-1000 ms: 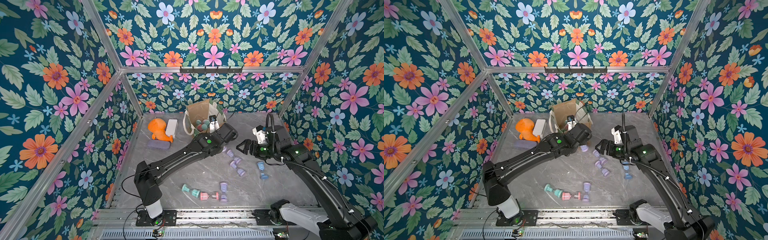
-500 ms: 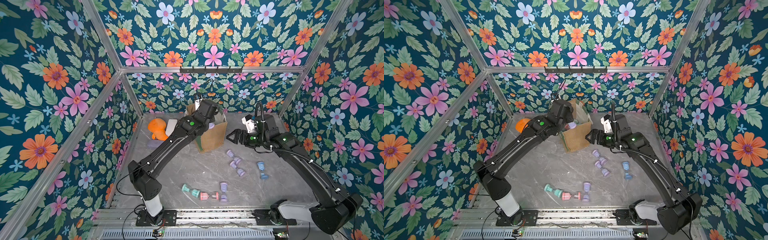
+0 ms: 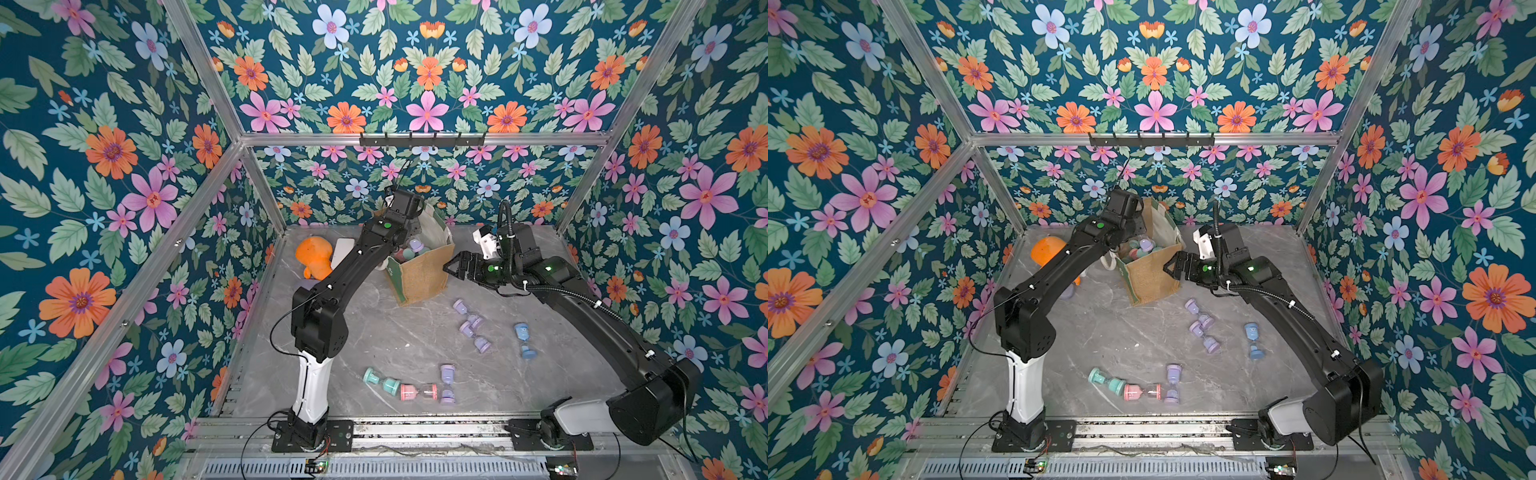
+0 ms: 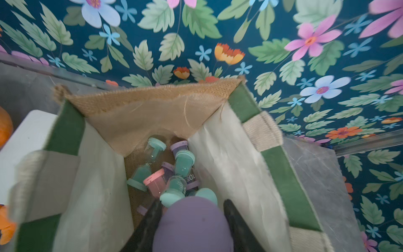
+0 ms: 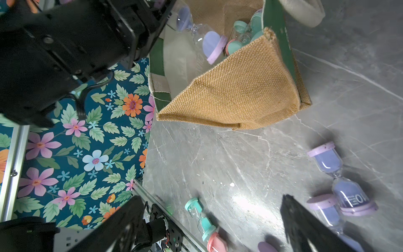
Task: Put the hourglass into the canvas bag
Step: Place the hourglass in the canvas bag.
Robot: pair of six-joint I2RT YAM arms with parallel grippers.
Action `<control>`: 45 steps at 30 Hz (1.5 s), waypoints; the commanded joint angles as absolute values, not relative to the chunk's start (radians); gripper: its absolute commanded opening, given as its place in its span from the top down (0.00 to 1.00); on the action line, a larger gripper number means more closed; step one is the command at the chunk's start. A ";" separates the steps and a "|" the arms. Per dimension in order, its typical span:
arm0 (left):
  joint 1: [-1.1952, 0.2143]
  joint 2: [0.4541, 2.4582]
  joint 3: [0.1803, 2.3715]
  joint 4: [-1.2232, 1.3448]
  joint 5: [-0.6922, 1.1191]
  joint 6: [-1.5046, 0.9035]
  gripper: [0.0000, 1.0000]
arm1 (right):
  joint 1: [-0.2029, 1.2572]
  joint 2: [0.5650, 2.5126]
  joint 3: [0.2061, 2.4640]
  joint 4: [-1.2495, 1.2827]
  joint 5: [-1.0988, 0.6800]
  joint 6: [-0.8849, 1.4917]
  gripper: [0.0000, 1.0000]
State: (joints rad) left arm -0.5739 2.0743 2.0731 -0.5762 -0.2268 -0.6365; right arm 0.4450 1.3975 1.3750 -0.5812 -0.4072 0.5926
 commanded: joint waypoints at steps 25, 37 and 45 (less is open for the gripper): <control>-0.543 2.329 2.184 -0.586 -0.180 -0.652 0.36 | 0.446 1.442 1.358 -0.523 -0.385 0.585 0.01; -0.546 2.131 2.166 -0.603 -0.187 -0.632 0.21 | 0.445 1.393 1.345 -0.589 -0.333 0.566 0.01; -0.618 1.930 2.044 -0.562 -0.190 -0.656 0.20 | 0.437 1.292 1.285 -0.659 -0.302 0.566 0.01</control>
State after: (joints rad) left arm -0.5957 1.9724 2.0624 -0.5774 -0.1825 -0.6506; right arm 0.4408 1.3178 1.3006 -0.6174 -0.3225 0.5713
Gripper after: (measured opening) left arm 0.799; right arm 0.993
